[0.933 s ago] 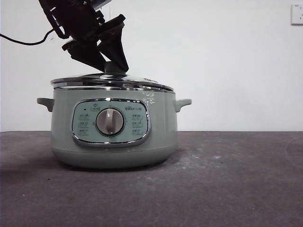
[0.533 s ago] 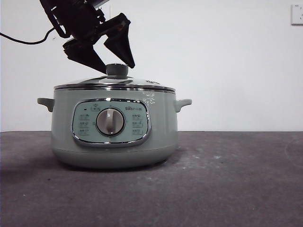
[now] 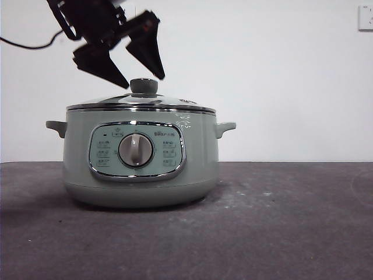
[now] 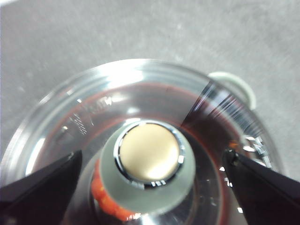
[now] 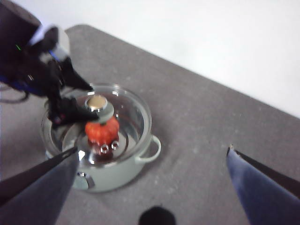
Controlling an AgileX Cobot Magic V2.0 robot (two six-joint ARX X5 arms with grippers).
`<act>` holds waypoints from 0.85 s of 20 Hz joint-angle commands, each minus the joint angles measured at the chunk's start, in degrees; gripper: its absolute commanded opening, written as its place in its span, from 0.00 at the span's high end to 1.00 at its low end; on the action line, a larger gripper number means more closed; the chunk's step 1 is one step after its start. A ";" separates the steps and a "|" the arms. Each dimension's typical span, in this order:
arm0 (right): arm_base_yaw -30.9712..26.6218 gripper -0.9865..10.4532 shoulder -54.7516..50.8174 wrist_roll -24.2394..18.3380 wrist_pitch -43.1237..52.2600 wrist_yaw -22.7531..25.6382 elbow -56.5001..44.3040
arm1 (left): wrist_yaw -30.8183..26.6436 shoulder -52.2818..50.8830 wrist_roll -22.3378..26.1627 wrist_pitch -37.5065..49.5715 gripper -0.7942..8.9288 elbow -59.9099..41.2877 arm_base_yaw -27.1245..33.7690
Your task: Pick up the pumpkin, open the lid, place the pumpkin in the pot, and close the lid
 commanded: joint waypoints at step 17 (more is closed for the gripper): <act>0.13 0.42 0.74 4.87 -16.61 -22.58 0.04 | 5.05 -32.04 -0.22 -27.95 0.61 0.28 -0.24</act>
